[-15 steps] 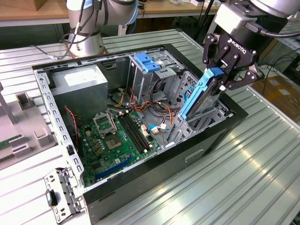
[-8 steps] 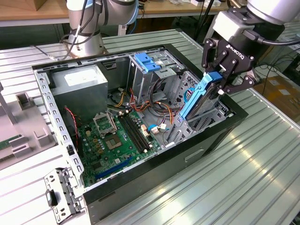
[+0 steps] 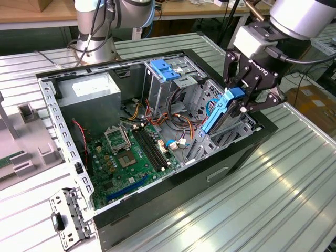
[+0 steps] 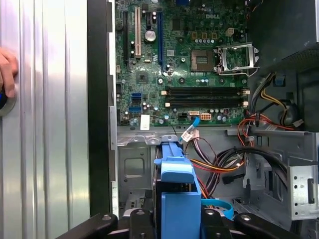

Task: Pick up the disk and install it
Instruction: 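Insert the disk into the insertion slot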

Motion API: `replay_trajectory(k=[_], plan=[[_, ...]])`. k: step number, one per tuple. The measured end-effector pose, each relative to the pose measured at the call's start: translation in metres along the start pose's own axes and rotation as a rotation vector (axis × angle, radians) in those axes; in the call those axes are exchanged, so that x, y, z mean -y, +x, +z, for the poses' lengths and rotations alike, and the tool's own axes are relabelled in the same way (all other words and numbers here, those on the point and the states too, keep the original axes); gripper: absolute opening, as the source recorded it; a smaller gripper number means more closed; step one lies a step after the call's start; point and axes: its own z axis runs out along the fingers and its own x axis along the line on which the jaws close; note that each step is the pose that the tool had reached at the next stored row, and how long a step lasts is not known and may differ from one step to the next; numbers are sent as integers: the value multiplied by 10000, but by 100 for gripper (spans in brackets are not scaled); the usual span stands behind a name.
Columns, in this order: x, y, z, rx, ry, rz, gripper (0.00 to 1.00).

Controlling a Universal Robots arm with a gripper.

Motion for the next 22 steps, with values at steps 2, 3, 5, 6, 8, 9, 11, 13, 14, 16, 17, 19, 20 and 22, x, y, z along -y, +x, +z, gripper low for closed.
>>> replay_trajectory(k=[2, 3, 5, 6, 8, 9, 11, 13, 14, 16, 17, 19, 20, 22], plan=[[2, 2, 36, 0, 0, 0, 36], [2, 3, 47, 0, 0, -1, 36], [4, 4, 72, 0, 0, 0, 36], [4, 4, 73, 0, 1, 0, 36], [4, 5, 74, 0, 0, 0, 36], [4, 5, 74, -1, 0, 0, 36], [3, 5, 74, -2, -2, 1, 38], [4, 5, 74, -1, 0, 1, 44], [4, 5, 75, -1, 0, 0, 44], [4, 4, 76, 1, 0, 0, 50], [4, 5, 75, 0, 1, 0, 50], [4, 5, 76, 0, 0, 0, 50], [4, 5, 75, -1, 0, 0, 50], [4, 5, 76, 0, 0, 0, 42]])
